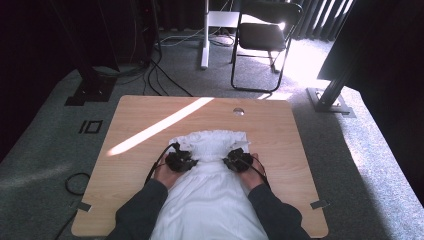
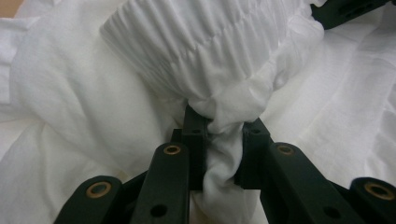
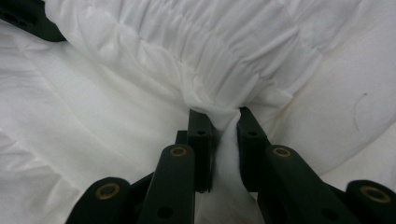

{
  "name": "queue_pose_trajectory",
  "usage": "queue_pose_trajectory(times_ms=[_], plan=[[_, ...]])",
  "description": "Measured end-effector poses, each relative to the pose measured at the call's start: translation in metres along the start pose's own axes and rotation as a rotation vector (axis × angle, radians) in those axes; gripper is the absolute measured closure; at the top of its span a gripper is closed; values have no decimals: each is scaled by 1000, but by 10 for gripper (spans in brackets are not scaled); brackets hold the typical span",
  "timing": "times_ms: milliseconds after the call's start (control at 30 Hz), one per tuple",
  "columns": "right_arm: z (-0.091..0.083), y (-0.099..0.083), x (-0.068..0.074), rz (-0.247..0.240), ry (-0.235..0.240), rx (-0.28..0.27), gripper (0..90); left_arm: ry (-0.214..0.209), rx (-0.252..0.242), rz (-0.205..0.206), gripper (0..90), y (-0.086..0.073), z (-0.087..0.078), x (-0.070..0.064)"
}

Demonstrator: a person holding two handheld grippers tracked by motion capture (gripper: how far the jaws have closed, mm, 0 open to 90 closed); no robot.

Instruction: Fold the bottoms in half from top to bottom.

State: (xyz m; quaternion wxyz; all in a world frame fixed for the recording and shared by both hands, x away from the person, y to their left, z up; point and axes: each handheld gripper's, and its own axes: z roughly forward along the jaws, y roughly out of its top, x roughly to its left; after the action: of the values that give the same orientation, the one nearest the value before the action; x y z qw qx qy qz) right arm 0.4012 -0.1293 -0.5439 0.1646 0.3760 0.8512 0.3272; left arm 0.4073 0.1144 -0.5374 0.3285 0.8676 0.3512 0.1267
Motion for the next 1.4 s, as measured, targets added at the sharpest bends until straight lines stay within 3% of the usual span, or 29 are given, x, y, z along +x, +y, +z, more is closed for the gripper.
queue_pose_trajectory(times_ms=[233, 267, 333, 367, 433, 567, 600, 667, 767, 900, 967, 1033, 1067, 1100, 1133, 1233, 1300, 1400], plan=[[32, 36, -38, 27, -74, 13, 794, 87, 29, -6, 782, 40, 29, 29], [36, 42, -43, 32, -77, 22, 793, 108, 42, -28, 781, 50, 35, 36], [39, 46, -49, 44, -76, 27, 792, 117, 46, -46, 781, 54, 38, 39], [46, 55, -58, 88, -76, 36, 792, 123, 47, -64, 782, 57, 41, 42], [47, 57, -60, 96, -78, 39, 792, 133, 45, -78, 782, 59, 43, 44], [49, 59, -60, 109, -90, 39, 798, 104, 32, -122, 785, 58, 41, 48], [49, 59, -60, 108, -87, 35, 801, 92, 25, -143, 790, 57, 40, 49], [47, 58, -64, 152, -55, 17, 816, 82, 15, -154, 812, 57, 37, 50], [41, 60, -64, 158, -49, -3, 822, 64, -26, -169, 823, 60, 26, 50], [-6, 78, -60, 121, -34, -146, 824, 62, -192, -170, 837, 71, -15, 47], [-16, 82, -59, 113, -32, -171, 824, 54, -262, -162, 837, 78, -38, 42], [-49, 94, -54, 82, -30, -247, 824, 41, -320, -135, 836, 86, -66, 34], [-76, 102, -48, 48, -31, -302, 824, 39, -357, -120, 836, 89, -81, 28], [-91, 106, -44, 27, -28, -335, 823, 33, -397, -102, 835, 91, -97, 23], [-91, 106, -44, 27, -28, -335, 823, 27, -423, -85, 835, 92, -110, 18], [-134, 110, -30, -34, -1, -394, 823, 30, -448, -27, 834, 92, -139, 0], [-141, 107, -24, -49, 2, -393, 823, 23, -438, 3, 834, 86, -151, -10], [-148, 93, -13, -67, 33, -384, 823, -5, -409, 11, 832, 70, -154, -18]])
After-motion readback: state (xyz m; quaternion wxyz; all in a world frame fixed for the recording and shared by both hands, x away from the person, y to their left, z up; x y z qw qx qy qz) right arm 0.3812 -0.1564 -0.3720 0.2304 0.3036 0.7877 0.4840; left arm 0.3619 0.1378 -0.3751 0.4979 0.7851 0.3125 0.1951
